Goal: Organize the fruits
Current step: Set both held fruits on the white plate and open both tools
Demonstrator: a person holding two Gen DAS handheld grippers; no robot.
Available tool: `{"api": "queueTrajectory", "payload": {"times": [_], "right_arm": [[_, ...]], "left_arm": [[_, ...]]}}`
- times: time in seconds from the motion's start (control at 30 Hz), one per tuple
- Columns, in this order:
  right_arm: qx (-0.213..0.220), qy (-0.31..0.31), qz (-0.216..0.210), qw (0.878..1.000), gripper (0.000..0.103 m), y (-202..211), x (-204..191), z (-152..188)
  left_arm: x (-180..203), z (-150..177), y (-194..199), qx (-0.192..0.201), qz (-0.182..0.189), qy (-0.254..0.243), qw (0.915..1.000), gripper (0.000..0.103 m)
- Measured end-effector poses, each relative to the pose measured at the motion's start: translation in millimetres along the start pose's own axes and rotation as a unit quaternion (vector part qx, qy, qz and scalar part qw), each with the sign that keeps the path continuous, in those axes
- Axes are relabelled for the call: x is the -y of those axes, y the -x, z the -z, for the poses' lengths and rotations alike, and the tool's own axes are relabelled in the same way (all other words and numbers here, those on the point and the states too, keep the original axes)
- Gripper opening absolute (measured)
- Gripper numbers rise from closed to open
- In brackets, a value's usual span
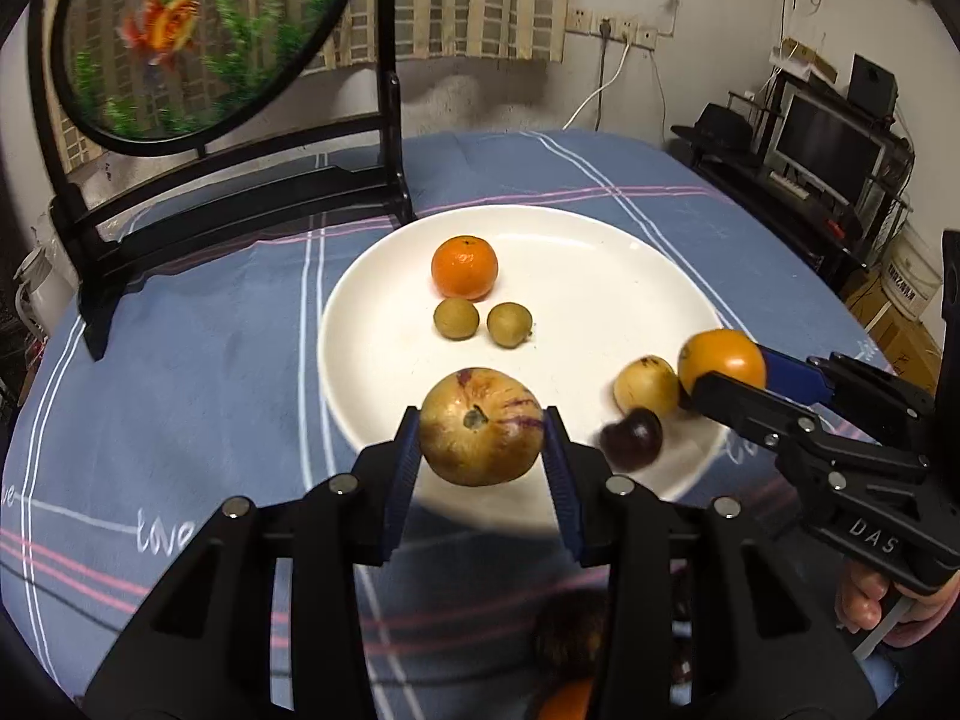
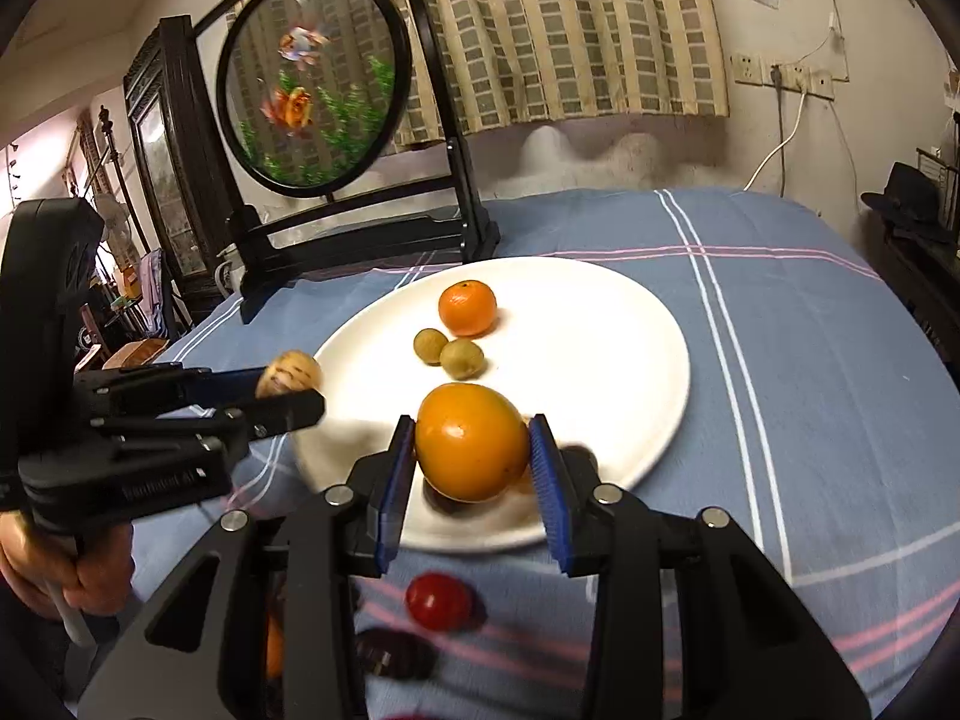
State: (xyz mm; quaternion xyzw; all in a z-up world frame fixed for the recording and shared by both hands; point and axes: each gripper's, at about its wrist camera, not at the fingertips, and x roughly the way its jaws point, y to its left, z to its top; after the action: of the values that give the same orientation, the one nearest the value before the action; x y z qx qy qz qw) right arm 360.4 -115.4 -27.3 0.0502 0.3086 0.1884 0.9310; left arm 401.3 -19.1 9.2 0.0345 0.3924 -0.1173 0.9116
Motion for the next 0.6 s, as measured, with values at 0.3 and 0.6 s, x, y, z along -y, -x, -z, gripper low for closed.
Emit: {"api": "queueTrajectory", "payload": {"times": [0.3,0.6], "right_arm": [[-0.027,0.022,0.006,0.999,0.040,-22,0,-8],[-0.008,0.031,-0.059,0.998,0.066,44,-32,13]], "left_arm": [[-5,-3,-16,-0.016,-0.017,0.008,0.9997,0.072],[-14,41,76,0.070,-0.065,-0.006,0.9954,0.101]]}}
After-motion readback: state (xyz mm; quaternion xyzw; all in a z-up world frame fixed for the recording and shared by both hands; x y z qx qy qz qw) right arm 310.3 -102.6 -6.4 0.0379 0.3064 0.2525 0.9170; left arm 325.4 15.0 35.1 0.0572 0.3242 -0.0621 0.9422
